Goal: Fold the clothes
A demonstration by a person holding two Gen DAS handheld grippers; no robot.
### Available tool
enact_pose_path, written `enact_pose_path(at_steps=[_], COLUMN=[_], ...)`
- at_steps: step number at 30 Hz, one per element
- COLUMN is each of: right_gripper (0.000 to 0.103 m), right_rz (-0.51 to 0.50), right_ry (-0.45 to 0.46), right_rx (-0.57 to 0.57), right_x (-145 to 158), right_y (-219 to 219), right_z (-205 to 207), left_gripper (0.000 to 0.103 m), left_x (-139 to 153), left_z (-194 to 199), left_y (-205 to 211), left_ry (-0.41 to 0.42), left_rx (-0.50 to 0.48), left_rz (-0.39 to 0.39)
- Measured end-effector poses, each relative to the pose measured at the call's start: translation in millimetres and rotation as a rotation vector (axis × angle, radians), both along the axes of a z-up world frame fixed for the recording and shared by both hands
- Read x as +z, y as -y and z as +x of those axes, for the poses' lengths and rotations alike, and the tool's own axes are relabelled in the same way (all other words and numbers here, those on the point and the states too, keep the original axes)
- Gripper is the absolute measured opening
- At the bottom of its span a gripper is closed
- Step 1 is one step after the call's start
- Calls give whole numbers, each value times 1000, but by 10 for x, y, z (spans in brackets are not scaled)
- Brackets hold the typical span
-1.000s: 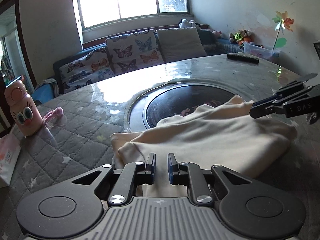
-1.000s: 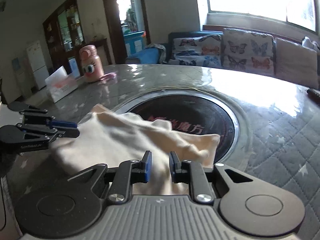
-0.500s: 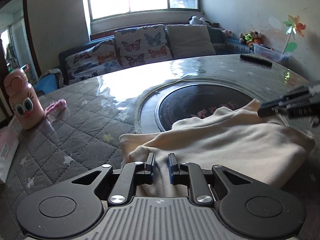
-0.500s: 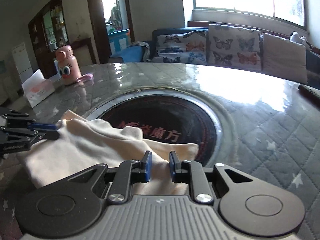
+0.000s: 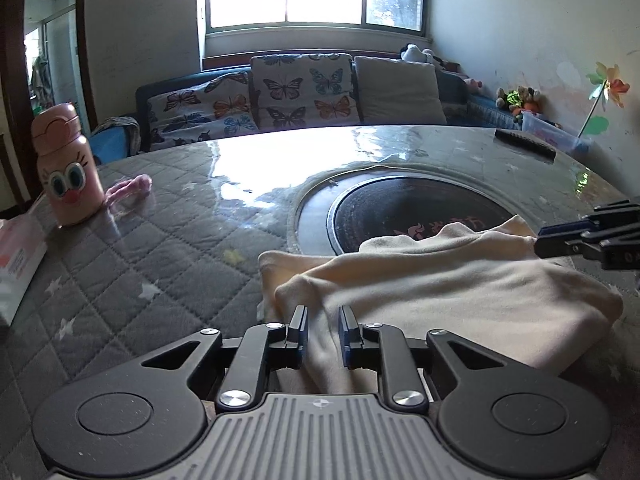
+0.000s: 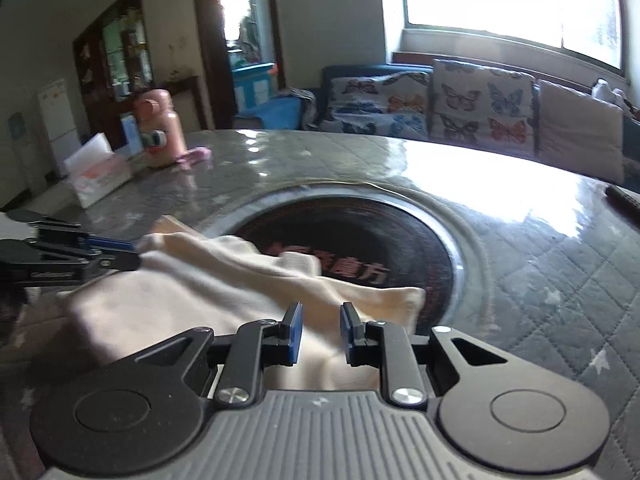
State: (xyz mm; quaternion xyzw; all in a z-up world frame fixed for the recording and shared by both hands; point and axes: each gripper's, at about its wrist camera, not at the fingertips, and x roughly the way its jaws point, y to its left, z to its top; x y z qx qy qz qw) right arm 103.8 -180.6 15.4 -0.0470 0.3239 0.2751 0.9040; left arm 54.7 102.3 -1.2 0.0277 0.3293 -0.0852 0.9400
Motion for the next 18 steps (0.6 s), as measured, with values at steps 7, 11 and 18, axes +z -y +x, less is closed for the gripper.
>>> enact_pose_path(at_steps=[7, 11, 18], right_gripper=[28, 28, 30], right_rz=[-60, -64, -52], right_ry=[16, 35, 19], right_rx=[113, 112, 143], right_x=[-74, -52, -79], right_y=[-258, -287, -347], right_z=[-281, -339, -419], left_gripper=[19, 19, 21], left_x=[-2, 63, 62], left_z=[-178, -330, -526], left_y=[-43, -86, -43], left_ry=[-4, 7, 14], left_rx=[24, 43, 36], left_rz=[-1, -25, -44])
